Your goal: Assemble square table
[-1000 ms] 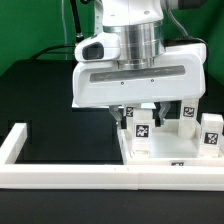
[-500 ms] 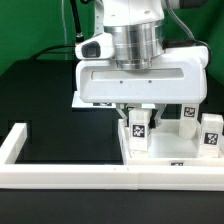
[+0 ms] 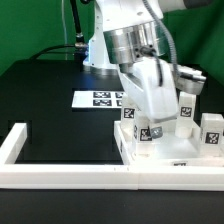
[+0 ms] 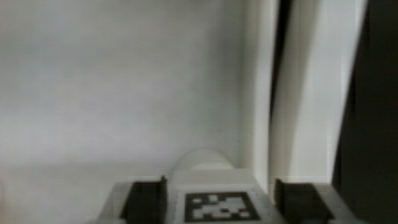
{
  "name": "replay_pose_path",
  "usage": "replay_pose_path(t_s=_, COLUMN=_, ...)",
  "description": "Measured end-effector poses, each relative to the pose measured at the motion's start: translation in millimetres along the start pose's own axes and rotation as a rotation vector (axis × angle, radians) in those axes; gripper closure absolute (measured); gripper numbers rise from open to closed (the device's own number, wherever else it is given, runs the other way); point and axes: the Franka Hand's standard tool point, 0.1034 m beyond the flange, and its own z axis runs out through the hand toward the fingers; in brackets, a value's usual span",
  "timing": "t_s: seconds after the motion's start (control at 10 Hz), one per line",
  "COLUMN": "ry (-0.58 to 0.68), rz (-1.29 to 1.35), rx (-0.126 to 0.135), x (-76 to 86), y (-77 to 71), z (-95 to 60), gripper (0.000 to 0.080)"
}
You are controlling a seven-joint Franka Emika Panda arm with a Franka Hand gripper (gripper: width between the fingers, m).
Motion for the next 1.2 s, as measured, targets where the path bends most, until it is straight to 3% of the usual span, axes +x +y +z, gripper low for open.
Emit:
replay_pose_path(t_s=0.1, ry=0.013, rz=0.011, rx=0.023, x=2.0, y=-1.2, z=0.4, gripper=0.0511)
replay_pose_path(t_s=0.3, ry=0.012, rz=-0.009, rx=0.022, x=0.8, y=-1.4, z=0.6, gripper=0.0511)
replay_pose_path(t_s=0.5, ry=0.018, rz=-0.226, rx=0.017, x=4.7, y=-1.2, z=-1.0, gripper=0.0228)
replay_pose_path(t_s=0.6, ry=0.028, rz=-0.473, rx=-0.005, x=6.0, y=-1.3, z=-3.2, gripper=0.0228)
replay_pose_path(t_s=0.7, ry=0.027, rz=-0.618, rx=-0.029, x=3.5, y=-0.6, z=-3.7, gripper=0.0166)
replay_pose_path(t_s=1.0, ry=0.026, rz=-0.794, rx=-0.030, x=4.7, y=-0.2, z=-2.8, gripper=0.0151)
replay_pose_path(t_s=1.1, ry=0.032, rz=-0.906, rx=-0.046, x=5.4, y=-0.3, z=-3.1, gripper=0.0151)
replay_pose_path(t_s=1.2, ry=0.060, rz=-1.150, rx=-0.091, x=8.1, y=-5.6, z=-6.6, gripper=0.0151)
